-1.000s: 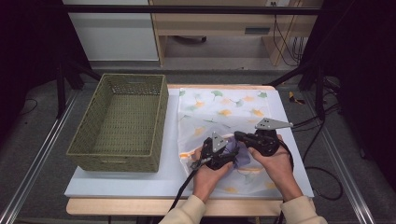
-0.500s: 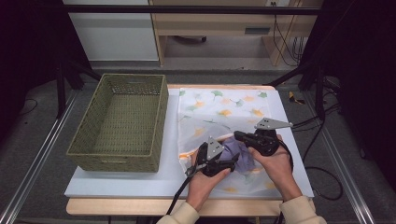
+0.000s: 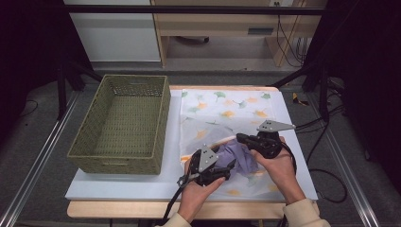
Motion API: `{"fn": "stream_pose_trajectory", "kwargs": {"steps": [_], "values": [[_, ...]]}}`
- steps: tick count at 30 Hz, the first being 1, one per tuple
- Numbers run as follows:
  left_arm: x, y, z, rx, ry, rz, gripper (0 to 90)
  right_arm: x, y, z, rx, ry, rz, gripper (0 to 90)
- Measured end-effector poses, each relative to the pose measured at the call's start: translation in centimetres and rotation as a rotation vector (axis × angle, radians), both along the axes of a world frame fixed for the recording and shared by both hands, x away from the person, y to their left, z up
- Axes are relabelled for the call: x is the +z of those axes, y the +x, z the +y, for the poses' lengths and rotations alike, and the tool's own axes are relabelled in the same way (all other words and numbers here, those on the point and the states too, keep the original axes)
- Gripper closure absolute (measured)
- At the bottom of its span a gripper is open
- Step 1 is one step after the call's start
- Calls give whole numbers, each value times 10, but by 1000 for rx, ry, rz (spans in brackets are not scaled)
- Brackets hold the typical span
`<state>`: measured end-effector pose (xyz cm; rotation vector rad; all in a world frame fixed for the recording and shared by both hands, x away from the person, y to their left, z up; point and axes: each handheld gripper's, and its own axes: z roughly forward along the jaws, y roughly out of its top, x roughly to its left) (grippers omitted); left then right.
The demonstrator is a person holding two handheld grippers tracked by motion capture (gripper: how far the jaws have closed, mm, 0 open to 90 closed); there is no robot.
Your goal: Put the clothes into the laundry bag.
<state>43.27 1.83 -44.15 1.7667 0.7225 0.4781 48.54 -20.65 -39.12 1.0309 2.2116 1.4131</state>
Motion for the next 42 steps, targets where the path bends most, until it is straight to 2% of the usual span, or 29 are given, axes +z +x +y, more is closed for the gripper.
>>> {"fn": "stream_pose_trajectory", "kwargs": {"steps": [11,24,29,38,42], "values": [[6,-4,20,16,27,-9,348,-2,-4,5,16,-6,-1,890],[6,-16,55,33,62,13,413,-5,-12,11,30,-6,3,890],[7,-17,67,52,53,30,453,-6,-15,12,33,-11,1,890],[10,-18,77,76,40,46,504,-10,-21,13,41,-6,1,890],[9,-20,76,63,46,49,528,-12,-22,13,40,-8,7,890]]}}
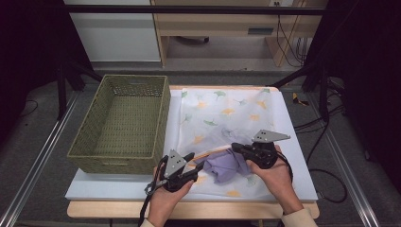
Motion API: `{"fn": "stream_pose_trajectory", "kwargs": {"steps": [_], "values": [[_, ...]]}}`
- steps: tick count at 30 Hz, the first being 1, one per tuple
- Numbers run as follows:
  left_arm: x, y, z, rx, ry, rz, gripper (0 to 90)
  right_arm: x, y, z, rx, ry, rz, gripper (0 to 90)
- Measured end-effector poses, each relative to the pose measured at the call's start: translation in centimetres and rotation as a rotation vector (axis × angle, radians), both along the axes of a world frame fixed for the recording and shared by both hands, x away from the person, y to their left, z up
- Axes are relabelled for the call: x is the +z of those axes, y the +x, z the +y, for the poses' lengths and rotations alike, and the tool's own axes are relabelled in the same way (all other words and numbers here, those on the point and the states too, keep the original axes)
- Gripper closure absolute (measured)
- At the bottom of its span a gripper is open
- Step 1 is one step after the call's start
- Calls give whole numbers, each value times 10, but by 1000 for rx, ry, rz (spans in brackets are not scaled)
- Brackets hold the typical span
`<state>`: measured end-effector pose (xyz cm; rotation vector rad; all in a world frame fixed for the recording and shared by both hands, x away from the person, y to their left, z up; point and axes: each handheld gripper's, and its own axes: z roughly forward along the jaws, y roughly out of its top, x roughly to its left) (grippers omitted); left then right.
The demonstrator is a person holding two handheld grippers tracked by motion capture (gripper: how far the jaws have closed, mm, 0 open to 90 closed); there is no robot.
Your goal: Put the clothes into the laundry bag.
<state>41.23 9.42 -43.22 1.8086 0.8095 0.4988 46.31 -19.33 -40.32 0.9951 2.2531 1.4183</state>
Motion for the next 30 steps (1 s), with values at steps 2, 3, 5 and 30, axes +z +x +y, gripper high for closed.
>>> {"fn": "stream_pose_trajectory", "kwargs": {"steps": [2,3,5,30], "values": [[0,-1,-1,-6,1,2,533,-1,-1,0,1,-1,0,890],[-1,-1,-2,-8,3,4,535,-2,-2,0,2,0,2,890],[-1,-2,-3,-12,4,8,542,-3,-2,0,2,3,2,890],[-13,-15,-38,-210,60,101,892,-8,-7,0,8,8,10,890]]}}
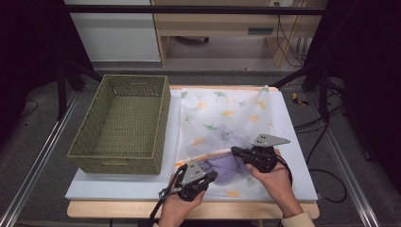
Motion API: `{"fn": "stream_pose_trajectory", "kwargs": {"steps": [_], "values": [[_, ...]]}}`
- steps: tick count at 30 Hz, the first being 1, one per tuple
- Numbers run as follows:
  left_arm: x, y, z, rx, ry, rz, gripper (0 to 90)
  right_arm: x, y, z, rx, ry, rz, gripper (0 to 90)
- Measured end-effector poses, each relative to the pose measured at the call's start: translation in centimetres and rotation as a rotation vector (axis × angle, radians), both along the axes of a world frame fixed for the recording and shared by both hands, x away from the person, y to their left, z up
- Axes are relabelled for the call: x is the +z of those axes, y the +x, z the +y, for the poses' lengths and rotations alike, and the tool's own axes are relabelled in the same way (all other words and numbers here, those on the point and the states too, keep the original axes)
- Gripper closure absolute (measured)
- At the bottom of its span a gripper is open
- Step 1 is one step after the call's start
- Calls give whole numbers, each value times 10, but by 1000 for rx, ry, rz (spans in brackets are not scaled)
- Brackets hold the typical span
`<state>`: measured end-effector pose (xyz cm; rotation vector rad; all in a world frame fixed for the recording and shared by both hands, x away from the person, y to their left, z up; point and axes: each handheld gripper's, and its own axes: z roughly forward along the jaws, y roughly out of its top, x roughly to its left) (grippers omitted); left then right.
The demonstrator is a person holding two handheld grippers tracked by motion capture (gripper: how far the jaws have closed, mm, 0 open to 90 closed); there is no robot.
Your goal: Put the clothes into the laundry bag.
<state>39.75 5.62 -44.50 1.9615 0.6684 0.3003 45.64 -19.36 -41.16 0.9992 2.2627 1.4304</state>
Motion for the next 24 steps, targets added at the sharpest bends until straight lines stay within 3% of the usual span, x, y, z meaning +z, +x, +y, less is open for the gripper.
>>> {"fn": "stream_pose_trajectory", "kwargs": {"steps": [12,24], "values": [[-13,2,-23,-29,55,53,895,-3,1,-1,-1,-1,7,890],[-26,35,-42,27,113,71,895,-5,1,-2,1,-14,15,890]]}}
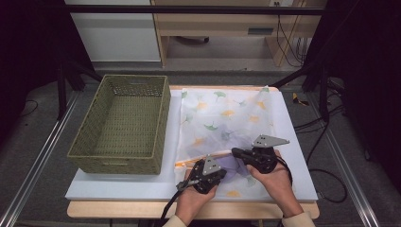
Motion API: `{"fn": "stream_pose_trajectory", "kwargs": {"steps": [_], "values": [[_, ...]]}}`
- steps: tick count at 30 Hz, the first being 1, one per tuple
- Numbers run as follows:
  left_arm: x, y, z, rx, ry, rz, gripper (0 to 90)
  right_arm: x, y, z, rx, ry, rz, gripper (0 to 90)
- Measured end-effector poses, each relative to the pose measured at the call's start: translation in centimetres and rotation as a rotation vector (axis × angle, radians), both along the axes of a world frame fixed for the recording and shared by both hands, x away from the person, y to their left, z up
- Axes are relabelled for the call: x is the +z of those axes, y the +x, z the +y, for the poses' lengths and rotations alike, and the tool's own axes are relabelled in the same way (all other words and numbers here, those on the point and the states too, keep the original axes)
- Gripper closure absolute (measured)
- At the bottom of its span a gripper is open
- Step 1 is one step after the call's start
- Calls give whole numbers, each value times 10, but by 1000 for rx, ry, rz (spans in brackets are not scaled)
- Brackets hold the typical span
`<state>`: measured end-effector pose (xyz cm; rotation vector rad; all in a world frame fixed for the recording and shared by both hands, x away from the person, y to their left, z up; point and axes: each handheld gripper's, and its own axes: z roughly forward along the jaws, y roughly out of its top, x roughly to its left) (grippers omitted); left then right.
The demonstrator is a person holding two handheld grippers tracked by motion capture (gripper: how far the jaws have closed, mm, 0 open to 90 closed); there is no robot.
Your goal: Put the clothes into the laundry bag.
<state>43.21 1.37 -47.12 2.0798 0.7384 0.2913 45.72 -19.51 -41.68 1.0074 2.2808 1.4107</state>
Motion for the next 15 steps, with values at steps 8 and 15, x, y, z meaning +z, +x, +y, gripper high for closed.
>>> {"fn": "stream_pose_trajectory", "kwargs": {"steps": [8,15], "values": [[-3,15,-11,20,10,0,895,-1,1,0,-7,-9,3,889],[-3,28,-16,49,-12,13,896,-1,2,0,-17,-16,5,890]]}}
